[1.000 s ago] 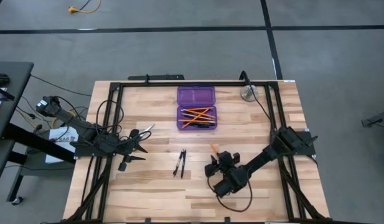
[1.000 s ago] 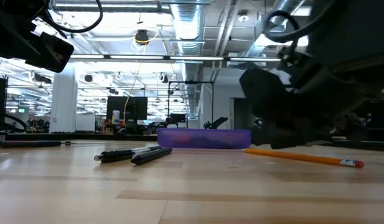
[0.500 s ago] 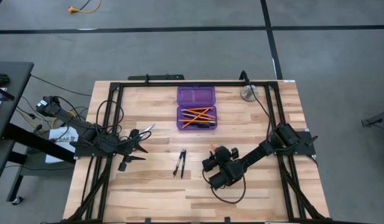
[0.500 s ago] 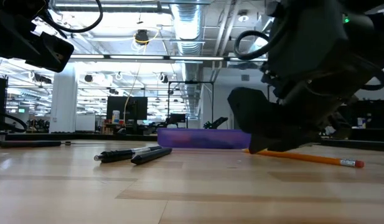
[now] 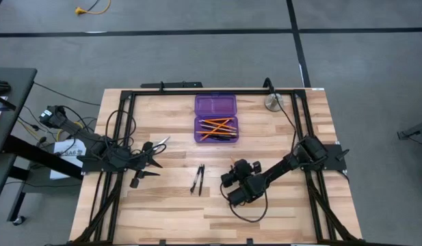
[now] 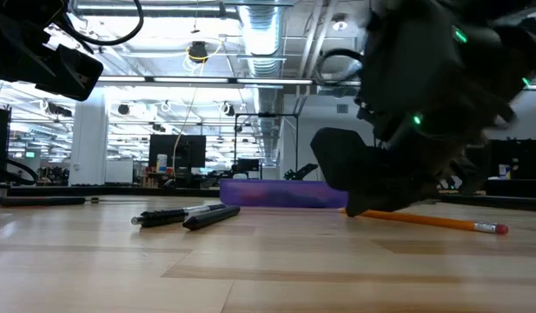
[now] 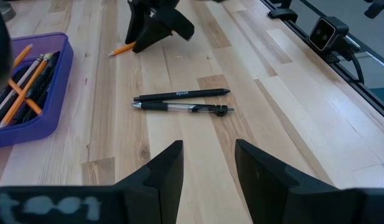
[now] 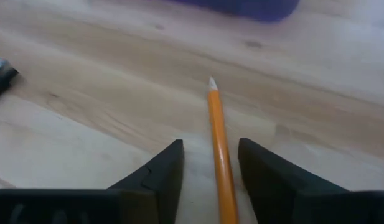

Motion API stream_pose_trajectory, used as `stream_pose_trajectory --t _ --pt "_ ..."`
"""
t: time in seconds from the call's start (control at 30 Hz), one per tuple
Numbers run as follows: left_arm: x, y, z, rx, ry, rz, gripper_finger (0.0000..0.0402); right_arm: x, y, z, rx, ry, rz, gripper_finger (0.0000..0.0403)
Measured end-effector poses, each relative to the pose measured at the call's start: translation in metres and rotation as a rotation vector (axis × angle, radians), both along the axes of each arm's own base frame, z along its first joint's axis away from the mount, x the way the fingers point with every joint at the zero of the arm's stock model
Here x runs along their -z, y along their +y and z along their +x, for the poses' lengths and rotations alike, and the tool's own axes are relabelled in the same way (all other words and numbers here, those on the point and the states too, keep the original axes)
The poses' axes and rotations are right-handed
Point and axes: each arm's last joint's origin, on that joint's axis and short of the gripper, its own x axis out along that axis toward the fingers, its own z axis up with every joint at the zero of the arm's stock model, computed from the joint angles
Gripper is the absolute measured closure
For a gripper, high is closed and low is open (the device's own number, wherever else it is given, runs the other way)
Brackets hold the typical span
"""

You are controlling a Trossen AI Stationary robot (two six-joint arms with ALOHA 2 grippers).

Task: Pick & place school supplies into a supply box
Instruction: Put the orange pencil into the purple supply box

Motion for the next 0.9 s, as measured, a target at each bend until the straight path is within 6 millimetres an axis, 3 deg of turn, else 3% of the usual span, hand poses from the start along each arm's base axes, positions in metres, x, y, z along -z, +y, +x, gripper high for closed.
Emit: stream_pose_trajectory --t 0.33,0.57,0.9 --pt "0.000 0.000 0.000 0.001 0.000 -0.001 0.0269 0.029 0.010 -0.008 0.028 -0.192 -0.202 0.0388" --pt "0.000 0.000 0.000 -0.001 0.001 -0.004 0.0269 0.031 0.020 -0.014 0.026 -0.219 -0.195 0.0397" --pt "0.000 0.000 0.000 -0.001 0.001 -0.004 0.0269 -0.006 0.029 -0.002 0.031 -0.141 -0.083 0.0400"
